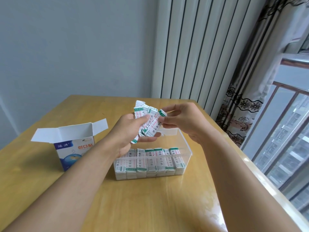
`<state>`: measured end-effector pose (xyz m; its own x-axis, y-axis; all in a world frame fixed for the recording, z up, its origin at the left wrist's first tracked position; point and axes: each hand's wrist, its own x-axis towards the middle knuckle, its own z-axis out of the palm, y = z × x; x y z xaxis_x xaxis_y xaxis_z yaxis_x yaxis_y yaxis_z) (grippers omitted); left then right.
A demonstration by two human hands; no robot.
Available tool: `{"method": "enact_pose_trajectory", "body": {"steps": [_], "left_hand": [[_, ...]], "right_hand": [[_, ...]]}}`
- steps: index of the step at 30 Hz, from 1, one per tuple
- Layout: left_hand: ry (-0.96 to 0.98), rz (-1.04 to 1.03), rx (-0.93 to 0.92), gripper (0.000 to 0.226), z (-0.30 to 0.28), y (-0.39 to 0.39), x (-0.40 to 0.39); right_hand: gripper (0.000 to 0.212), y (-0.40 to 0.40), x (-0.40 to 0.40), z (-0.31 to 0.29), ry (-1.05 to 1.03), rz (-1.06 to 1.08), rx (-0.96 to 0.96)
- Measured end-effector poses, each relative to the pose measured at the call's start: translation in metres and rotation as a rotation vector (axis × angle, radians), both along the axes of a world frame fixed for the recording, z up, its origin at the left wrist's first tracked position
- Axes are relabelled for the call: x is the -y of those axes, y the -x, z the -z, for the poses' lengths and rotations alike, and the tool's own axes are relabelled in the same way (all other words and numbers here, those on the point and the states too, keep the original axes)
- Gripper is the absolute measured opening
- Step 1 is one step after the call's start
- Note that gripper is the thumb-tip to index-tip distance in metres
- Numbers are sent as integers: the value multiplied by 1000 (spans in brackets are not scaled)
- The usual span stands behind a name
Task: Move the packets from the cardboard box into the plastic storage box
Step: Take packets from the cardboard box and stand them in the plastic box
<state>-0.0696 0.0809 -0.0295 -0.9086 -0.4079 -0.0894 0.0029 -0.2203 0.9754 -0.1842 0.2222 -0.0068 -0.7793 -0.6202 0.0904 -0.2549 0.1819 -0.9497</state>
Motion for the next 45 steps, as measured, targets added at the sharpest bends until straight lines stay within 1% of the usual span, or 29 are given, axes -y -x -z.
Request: {"method": "enact_pose_trajectory", "body": {"steps": [4,9,12,15,18,20,21,23,24,27,30,35,40,42,45], "left_hand": [[64,-15,8,24,3,1,-2],[22,38,36,28,0,-2,-1],[-2,-3,51,30,-1,-2,0],[23,-78,56,25,2,-1,2],[36,-61,69,23,0,-1,2],[-3,-36,64,21,-1,-1,0],[-5,-38,65,20,-1,-1,-1],[26,-58,74,19,1,0,-1],[35,-64,74,19,2,1,0],[18,-72,68,19,3,1,1],[7,-59,60,19,1,1,0],[-8,-73,62,18,1,1,0],[-1,-75,78,19,1,0,-1],[-6,-65,84,18,-1,-2,-1],[-65,-50,65,22,-2,-2,-1]], "right_hand": [[30,-2,1,2,9,-54,12],[22,-4,-1,0,-11,-71,-1],[13,-3,-2,-1,-20,-31,-14],[13,-1,-4,-4,51,-45,26],[15,0,-5,-4,84,-44,26],[20,-2,-3,-3,93,-42,8],[28,-3,-2,-2,86,-46,-15],[39,-4,-1,-1,60,-55,-49],[39,-4,0,-1,53,-56,-53],[35,-3,2,1,71,-42,-39],[35,-4,3,2,94,-15,-51],[25,-5,6,4,37,3,-71],[21,-7,9,5,53,17,-73],[19,-7,8,4,43,39,-123],[22,-9,7,2,-40,51,-324]]}}
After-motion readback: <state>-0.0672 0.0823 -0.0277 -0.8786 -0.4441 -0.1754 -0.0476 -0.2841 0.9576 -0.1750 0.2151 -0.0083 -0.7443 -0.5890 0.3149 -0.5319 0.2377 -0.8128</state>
